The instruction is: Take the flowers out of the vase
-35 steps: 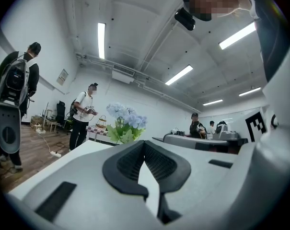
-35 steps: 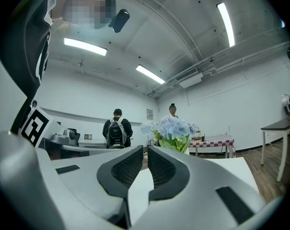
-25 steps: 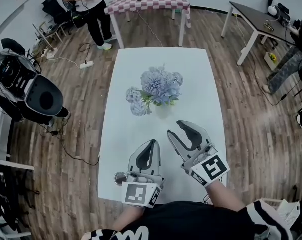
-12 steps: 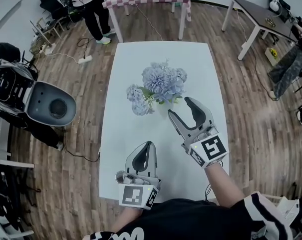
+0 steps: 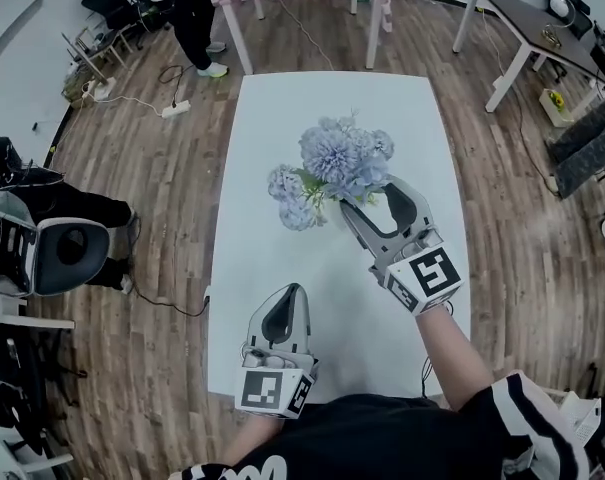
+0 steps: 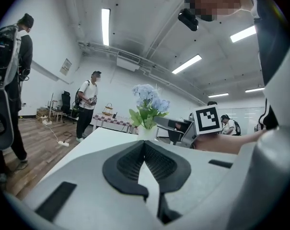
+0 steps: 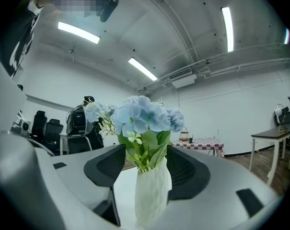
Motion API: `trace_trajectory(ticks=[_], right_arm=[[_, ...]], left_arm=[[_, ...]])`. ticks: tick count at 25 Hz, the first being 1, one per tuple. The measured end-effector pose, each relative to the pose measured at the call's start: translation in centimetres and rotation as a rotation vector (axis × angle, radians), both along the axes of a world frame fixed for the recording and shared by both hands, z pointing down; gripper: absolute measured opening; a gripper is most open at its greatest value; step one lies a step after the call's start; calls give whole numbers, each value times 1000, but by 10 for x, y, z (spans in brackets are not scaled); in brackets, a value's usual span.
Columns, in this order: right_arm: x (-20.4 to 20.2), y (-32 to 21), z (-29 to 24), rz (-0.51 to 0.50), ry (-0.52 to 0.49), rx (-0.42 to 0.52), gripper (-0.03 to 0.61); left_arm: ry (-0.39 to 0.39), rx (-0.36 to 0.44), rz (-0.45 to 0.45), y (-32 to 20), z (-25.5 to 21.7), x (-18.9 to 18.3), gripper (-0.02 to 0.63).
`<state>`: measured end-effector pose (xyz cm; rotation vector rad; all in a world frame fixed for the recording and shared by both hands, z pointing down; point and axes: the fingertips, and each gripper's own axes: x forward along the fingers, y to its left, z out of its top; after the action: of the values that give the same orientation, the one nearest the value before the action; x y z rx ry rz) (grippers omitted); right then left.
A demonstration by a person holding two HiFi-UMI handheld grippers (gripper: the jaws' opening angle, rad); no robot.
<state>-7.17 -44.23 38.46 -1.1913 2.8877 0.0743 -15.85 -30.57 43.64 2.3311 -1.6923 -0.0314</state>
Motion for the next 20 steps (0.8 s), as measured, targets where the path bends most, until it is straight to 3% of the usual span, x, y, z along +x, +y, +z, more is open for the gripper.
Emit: trace_trajectory(ticks=[12,13,15,20], right_arm=[[-2,-7,-8,29,-26,57,253],[-3,-6,-9,30,-24,61,230],[-4,-6,-10,38,-18,62,95],[-6,-5,-11,43,6,71,64]], left_arm=[[9,-17,8,-1,10,-6,5],[10,-20,11,-1,11,-6,5],[10,-22,18,-1,11,-6,5],[13,-25,22,-2,10,-5,5]])
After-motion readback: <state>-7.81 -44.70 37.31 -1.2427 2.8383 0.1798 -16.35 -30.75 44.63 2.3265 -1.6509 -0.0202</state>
